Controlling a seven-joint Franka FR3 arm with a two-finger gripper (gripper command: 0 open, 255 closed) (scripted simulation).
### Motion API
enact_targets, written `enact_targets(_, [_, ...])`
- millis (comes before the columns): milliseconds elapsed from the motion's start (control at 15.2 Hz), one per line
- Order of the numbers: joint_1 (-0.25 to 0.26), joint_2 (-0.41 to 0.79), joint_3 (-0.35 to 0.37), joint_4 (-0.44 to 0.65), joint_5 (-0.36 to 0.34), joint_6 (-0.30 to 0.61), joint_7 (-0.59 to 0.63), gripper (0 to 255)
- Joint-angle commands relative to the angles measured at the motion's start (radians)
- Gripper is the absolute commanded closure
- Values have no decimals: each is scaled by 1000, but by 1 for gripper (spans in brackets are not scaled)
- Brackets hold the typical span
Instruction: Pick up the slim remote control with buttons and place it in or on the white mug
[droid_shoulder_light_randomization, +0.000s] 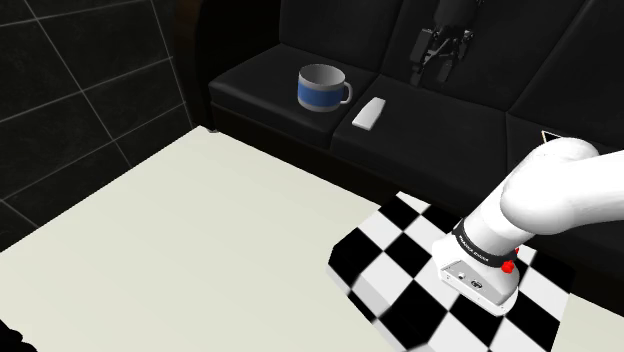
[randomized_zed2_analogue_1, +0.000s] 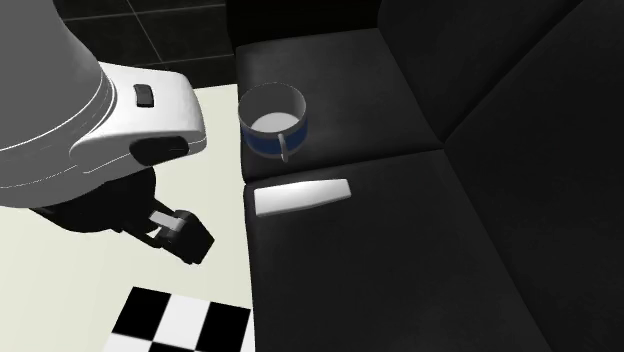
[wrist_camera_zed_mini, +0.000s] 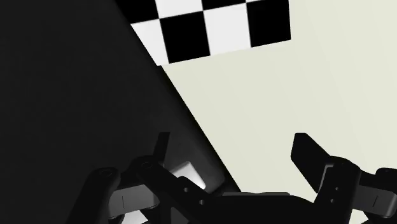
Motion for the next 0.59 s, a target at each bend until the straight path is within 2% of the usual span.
enact_targets(0, [0, 0, 0, 0, 0, 0, 0, 0])
enact_targets(528, [-91, 245, 57, -4, 18, 276, 278, 0])
